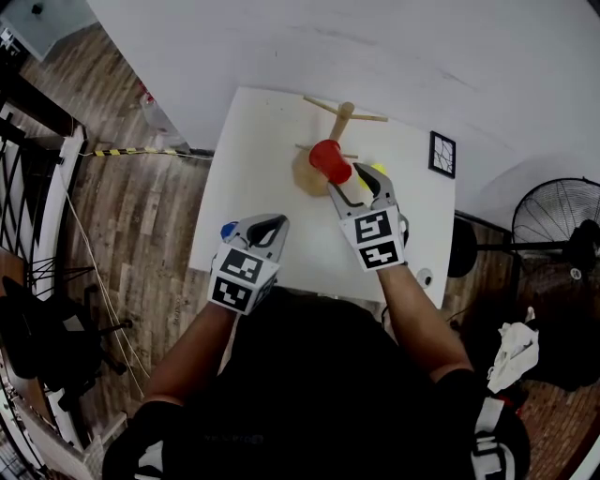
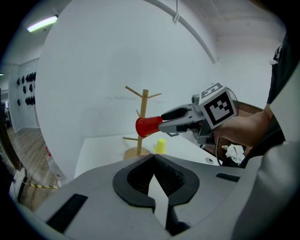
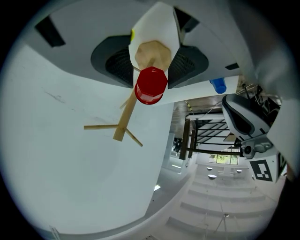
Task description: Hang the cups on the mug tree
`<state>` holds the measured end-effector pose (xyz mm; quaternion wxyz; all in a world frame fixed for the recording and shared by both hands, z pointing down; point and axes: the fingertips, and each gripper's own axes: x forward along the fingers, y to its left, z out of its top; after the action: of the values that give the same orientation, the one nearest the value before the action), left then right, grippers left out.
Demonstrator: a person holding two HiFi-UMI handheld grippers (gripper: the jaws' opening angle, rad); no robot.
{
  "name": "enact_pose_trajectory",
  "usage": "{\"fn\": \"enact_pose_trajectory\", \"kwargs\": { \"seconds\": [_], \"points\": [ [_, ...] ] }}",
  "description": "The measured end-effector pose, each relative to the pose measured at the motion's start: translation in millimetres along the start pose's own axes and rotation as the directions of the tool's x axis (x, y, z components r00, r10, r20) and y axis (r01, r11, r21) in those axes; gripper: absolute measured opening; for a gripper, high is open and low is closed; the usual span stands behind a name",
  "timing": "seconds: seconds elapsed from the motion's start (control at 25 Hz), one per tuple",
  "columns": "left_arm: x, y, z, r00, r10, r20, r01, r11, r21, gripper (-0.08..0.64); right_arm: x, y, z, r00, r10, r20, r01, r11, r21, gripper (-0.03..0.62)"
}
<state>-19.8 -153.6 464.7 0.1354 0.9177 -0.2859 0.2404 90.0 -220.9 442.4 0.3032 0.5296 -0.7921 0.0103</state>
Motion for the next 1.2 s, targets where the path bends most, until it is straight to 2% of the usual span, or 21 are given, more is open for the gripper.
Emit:
{"fn": "enact_pose_trajectory", "kwargs": {
  "seconds": [0.32, 0.48, 0.56, 0.64, 0.72, 0.84, 1.2],
  "points": [
    [3, -2, -2, 1.000, -0.009, -0.007, 0.009, 1.000, 0.001, 0.014, -6, 7, -9, 1.000, 0.025, -0.006, -0.025, 1.000, 0.017, 0.213],
    [5, -5, -4, 1.000, -0.014, -0.014, 0.014, 1.000, 0.008, 0.014, -14, 13, -7, 0.998, 0.052, 0.025, -0.053, 0.998, 0.038, 0.209],
    [7, -6, -3, 1.000, -0.015, -0.017, 0.015, 1.000, 0.012, 0.014, -20, 17, -6, 0.994, 0.089, 0.057, -0.093, 0.993, 0.070, 0.167],
    [9, -9, -1, 1.000, -0.017, -0.017, 0.017, 1.000, 0.017, 0.014, -26, 21, -6, 0.987, 0.134, 0.093, -0.145, 0.982, 0.123, 0.067],
    [13, -13, -1, 1.000, -0.022, -0.019, 0.022, 1.000, 0.020, 0.014, -33, 22, -12, 0.980, 0.157, 0.119, -0.177, 0.967, 0.181, 0.016],
    [16, -18, -1, 0.999, -0.028, -0.024, 0.029, 0.999, 0.023, 0.014, -42, 21, -25, 0.979, 0.161, 0.128, -0.187, 0.955, 0.231, 0.006],
    [29, -26, -1, 0.999, -0.028, -0.041, 0.029, 0.999, 0.039, 0.014, -67, 18, -69, 0.982, 0.164, 0.092, -0.185, 0.934, 0.305, 0.006]
  ]
}}
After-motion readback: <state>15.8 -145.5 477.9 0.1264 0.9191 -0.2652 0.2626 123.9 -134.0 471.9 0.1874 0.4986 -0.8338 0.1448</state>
